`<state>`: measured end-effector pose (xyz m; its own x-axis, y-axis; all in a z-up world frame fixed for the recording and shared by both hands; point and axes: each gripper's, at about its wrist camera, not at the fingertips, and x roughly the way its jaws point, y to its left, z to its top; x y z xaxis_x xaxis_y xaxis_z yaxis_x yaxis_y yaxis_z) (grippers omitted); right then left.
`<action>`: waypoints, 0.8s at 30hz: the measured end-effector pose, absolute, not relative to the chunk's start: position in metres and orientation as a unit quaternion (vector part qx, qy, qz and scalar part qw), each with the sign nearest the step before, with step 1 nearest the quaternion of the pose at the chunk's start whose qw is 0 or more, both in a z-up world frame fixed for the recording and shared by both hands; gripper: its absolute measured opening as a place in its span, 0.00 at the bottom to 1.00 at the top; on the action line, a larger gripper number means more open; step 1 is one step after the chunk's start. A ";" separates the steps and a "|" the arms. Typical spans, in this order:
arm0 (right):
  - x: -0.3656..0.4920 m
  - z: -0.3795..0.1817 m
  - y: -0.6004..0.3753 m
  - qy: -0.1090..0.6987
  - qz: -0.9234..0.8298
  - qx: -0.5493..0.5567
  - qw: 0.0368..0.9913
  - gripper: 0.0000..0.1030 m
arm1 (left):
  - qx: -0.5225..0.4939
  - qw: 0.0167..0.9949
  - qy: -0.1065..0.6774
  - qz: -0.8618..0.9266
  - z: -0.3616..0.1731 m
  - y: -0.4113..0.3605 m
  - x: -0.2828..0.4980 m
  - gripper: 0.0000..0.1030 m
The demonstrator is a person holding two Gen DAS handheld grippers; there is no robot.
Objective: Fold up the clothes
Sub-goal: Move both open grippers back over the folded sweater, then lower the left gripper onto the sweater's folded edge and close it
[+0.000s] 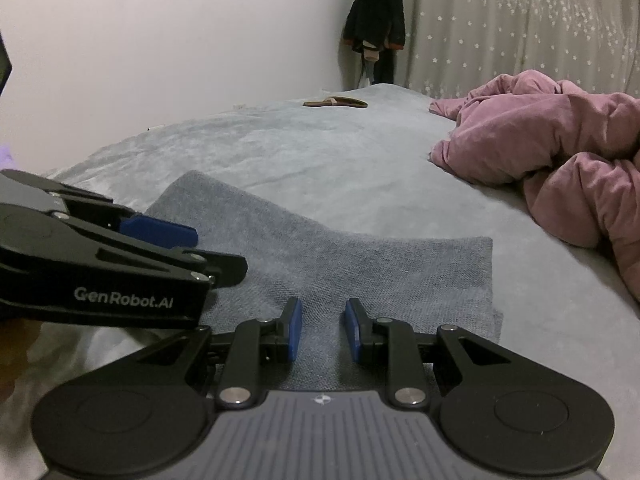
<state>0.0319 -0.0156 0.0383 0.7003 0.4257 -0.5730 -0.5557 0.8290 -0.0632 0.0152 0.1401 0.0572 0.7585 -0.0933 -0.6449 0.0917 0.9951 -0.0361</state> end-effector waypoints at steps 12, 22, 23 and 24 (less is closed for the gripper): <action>0.039 0.053 -0.041 0.291 0.267 -0.084 0.915 0.23 | -0.030 0.937 0.347 -0.035 0.059 0.169 0.016 0.52; 0.054 0.056 -0.070 0.334 0.223 -0.033 0.915 0.23 | -0.059 0.932 0.357 -0.002 0.056 0.198 0.024 0.51; 0.054 0.056 -0.071 0.338 0.221 -0.028 0.914 0.23 | -0.060 0.932 0.357 0.000 0.055 0.199 0.025 0.52; 0.055 0.055 -0.073 0.342 0.220 -0.022 0.913 0.23 | -0.064 0.931 0.358 0.001 0.055 0.201 0.026 0.53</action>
